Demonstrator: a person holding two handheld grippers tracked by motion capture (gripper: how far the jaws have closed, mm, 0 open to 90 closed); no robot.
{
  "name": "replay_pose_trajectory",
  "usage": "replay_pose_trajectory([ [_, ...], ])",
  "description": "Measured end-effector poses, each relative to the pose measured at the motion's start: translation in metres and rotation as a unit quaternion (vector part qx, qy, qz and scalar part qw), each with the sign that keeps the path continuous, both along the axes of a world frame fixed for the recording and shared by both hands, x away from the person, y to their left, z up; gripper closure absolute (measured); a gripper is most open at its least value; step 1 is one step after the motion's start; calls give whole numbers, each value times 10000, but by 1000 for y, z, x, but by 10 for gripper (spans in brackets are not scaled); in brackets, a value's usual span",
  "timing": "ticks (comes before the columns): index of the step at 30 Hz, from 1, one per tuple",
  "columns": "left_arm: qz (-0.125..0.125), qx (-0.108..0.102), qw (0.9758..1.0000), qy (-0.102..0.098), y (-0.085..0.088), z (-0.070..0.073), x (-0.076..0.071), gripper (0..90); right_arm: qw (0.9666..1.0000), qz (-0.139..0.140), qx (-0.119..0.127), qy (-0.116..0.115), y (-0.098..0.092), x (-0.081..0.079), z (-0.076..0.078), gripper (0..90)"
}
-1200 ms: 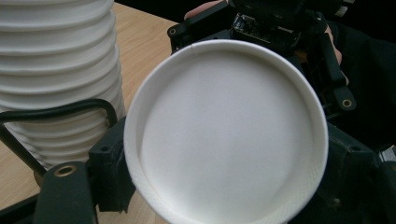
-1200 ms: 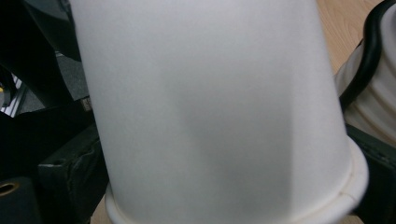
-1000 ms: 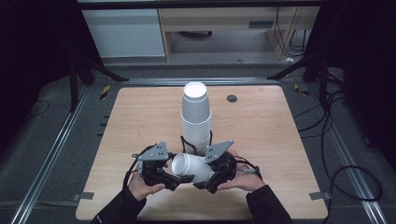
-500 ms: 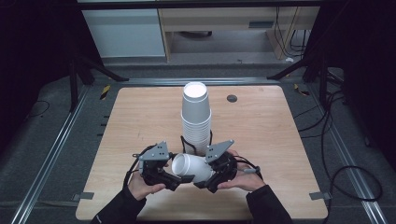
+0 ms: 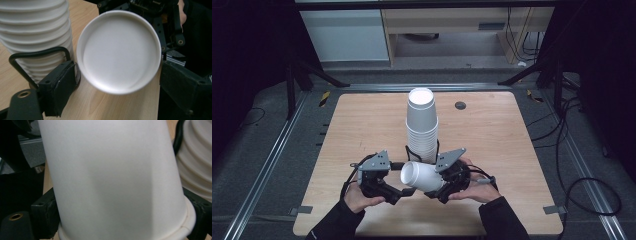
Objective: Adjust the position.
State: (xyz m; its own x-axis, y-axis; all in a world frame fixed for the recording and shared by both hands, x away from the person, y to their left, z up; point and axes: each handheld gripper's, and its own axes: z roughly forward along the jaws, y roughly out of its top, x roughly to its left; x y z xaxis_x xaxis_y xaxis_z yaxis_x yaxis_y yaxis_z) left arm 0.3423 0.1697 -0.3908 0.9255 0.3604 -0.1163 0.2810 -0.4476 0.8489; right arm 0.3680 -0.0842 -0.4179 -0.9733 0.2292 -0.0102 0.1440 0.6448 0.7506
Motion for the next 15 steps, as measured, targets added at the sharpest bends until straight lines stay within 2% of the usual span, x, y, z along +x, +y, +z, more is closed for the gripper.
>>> replay_pose_trajectory([
  [1, 14, 92, 10000, 25, 1, -1, 1, 116, 9999, -29, -111, -75, -2, 1, 2, 103],
  [5, 36, 202, 9997, 96, 2, -5, 4, 111, 9996, -40, -236, -143, -2, 2, 6, 103],
  [7, 35, 374, 9992, 144, 1, -9, 5, 102, 9989, -48, -408, -210, -1, 2, 10, 103],
  [8, 35, 374, 9992, 144, 1, -9, 5, 97, 9989, -48, -408, -210, -1, 2, 10, 103],
  [9, 25, 503, 9986, 148, -1, -12, 6, 97, 9983, -11, -516, -267, 0, 3, 12, 103],
  [14, -9, 611, 9979, 205, -3, -15, 7, 96, 9968, 73, -737, -316, 5, 3, 13, 103],
  [15, -24, 654, 9976, 209, -4, -16, 7, 96, 9956, 100, -867, -337, 8, 2, 12, 103],
])
